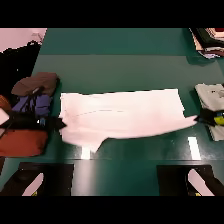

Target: Fold the shirts.

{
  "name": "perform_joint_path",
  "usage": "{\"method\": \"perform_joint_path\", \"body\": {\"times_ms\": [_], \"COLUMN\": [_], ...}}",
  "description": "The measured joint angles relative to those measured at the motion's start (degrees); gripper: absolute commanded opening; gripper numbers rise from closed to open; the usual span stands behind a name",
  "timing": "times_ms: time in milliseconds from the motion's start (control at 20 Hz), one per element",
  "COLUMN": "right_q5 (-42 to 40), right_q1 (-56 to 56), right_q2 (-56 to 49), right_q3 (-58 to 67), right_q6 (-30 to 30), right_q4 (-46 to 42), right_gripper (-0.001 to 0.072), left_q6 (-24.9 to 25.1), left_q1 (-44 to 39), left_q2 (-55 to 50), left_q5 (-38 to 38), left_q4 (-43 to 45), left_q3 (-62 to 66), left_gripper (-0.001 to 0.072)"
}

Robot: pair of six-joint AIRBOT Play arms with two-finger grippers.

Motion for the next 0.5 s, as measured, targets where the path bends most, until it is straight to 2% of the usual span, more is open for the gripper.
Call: {"method": "perform_joint_path", "body": {"times_ms": [250,400,450,500], "right_q5": [-3.1,-3.7,-4.2,-4.3], "right_q1": [5.0,5.8,6.2,6.2], "right_q2": [-17.4,-24.3,-29.6,-32.2], "right_q3": [14.5,20.5,25.0,27.4], "right_q6": [1.1,1.3,1.4,1.4], "right_q4": [1.4,3.4,5.4,6.6], "right_gripper": [0.0015,0.0016,0.0352,0.0509], "left_q6": [1.5,1.8,1.8,1.8], "left_q1": [0.0,0.0,0.0,0.0], "left_q2": [-17.3,-23.2,-27.2,-28.7], "left_q5": [12.5,16.7,20.0,21.6], "left_q4": [1.6,1.9,2.0,2.1], "left_q3": [9.9,13.7,16.6,17.9], "left_gripper": [0.0025,0.0026,0.0257,0.0504]}}
